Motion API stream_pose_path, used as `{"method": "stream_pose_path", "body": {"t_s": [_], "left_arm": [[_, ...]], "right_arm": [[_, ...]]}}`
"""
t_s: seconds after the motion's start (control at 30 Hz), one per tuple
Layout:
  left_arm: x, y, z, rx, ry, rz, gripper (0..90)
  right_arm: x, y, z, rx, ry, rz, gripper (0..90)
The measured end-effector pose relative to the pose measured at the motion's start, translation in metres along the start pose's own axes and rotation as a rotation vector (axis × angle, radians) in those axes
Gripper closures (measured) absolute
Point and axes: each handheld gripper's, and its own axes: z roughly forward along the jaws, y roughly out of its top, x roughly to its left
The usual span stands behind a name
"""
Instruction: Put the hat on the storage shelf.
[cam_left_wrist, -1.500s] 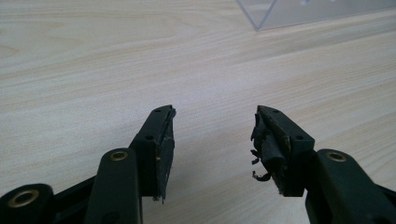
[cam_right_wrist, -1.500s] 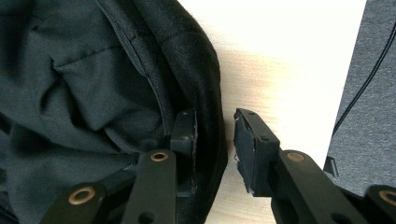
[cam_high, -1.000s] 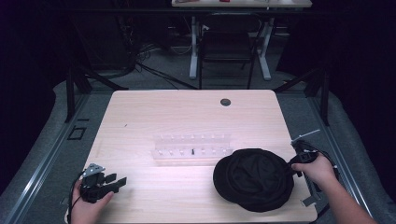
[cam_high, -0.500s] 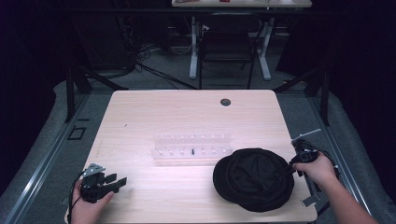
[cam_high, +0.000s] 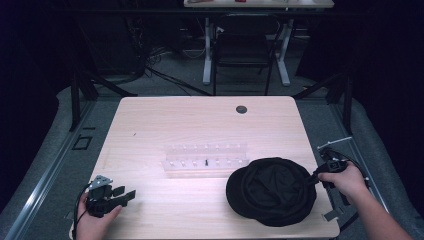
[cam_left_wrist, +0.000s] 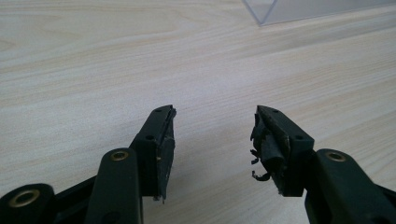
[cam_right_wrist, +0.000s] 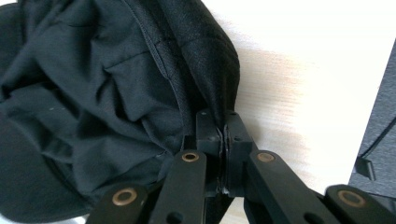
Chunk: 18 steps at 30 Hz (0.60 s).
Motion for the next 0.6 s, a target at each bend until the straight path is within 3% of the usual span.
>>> {"method": "stream_pose_path", "body": {"t_s": [0.1,0.13,0.2,0.23,0.33,0.37,0.43,0.5,0.53,0.6], "left_arm": [[0.0,0.0,0.0,-0.003,0.0,-0.005,48.2],[-0.001,0.0,0.0,-0.004,0.001,-0.005,48.2],[-0.001,0.0,0.0,-0.005,-0.001,-0.005,48.4],[-0.001,0.0,0.0,-0.004,-0.003,-0.005,48.7],[-0.001,0.0,-0.001,-0.005,-0.004,-0.005,48.7],[-0.001,0.0,-0.001,-0.004,-0.003,-0.001,48.7],[0.0,0.0,-0.001,-0.002,-0.003,-0.001,48.7],[-0.001,0.0,-0.001,-0.006,-0.002,-0.006,48.7],[0.0,0.0,-0.001,-0.006,-0.002,-0.007,48.7],[0.0,0.0,0.0,-0.005,-0.001,-0.007,48.7]], "right_arm": [[0.001,-0.001,-0.004,-0.007,0.021,0.001,88.0],[0.001,-0.001,-0.007,0.017,0.028,-0.016,88.0],[0.004,-0.003,-0.008,-0.015,0.032,0.011,88.1],[0.004,-0.002,-0.011,0.002,0.038,-0.004,88.1],[0.008,-0.004,-0.014,-0.029,0.045,0.021,88.1],[0.006,-0.003,-0.017,0.001,0.062,-0.012,88.1],[0.008,-0.004,-0.021,0.003,0.066,-0.013,88.1],[0.011,-0.005,-0.022,-0.028,0.084,0.013,88.1],[0.011,-0.004,-0.025,0.0,0.077,-0.013,88.1],[0.015,-0.005,-0.027,-0.021,0.09,0.001,88.1]]}}
